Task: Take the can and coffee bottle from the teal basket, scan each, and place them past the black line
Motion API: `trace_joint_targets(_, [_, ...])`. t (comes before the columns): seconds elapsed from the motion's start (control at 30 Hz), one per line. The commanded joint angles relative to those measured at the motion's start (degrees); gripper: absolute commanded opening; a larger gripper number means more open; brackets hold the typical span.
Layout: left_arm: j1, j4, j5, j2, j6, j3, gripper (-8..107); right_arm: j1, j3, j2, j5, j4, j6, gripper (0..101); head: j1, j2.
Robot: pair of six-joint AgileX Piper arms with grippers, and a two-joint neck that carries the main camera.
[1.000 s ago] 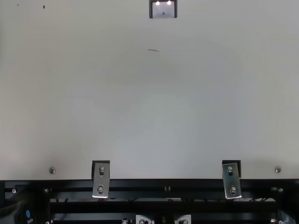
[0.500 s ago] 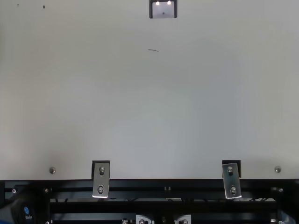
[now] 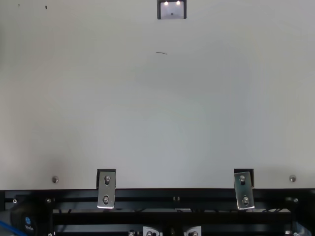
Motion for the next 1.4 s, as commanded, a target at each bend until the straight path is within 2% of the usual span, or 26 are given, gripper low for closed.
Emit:
trace_joint_targets(0.0, [-0.3,-1.1,0.2,2.5,0.7,-1.0,90,0.0,0.0,0.0,0.0,0.0,0.0,101,-1.5,1.4])
trace_joint_targets(0.4, [-1.4,-4.6,1.0,13.2,3.7,-10.0,90,0.0,0.0,0.0,0.0,0.0,0.0,101,-1.5,1.4])
trace_joint_targets(0.87, [-1.8,-7.3,7.7,24.5,3.2,-25.1,90,0.0,0.0,0.0,0.0,0.0,0.0,101,-1.5,1.4])
trace_joint_targets(0.9, [-1.8,-7.5,8.1,25.0,3.1,-26.0,29,0.0,0.0,0.0,0.0,0.0,0.0,101,-1.5,1.4])
trace_joint_targets(0.93, [-1.7,-7.7,8.4,25.4,3.0,-26.6,10,0.0,0.0,0.0,0.0,0.0,0.0,101,-1.5,1.4])
trace_joint_targets(1.03, [-1.7,-7.7,8.9,25.9,2.5,-27.9,10,0.0,0.0,0.0,0.0,0.0,0.0,101,-1.5,1.4])
trace_joint_targets(1.13, [-1.9,-7.6,8.2,24.3,1.8,-26.9,10,0.0,0.0,0.0,0.0,0.0,0.0,101,-1.5,1.4])
trace_joint_targets(1.23, [-2.2,-7.7,6.3,20.5,1.4,-23.2,10,0.0,0.0,0.0,0.0,0.0,0.0,101,-1.5,1.4])
trace_joint_targets(1.37, [-2.6,-8.8,3.2,13.0,0.9,-15.8,10,0.0,0.0,0.0,0.0,0.0,0.0,101,-1.5,1.4])
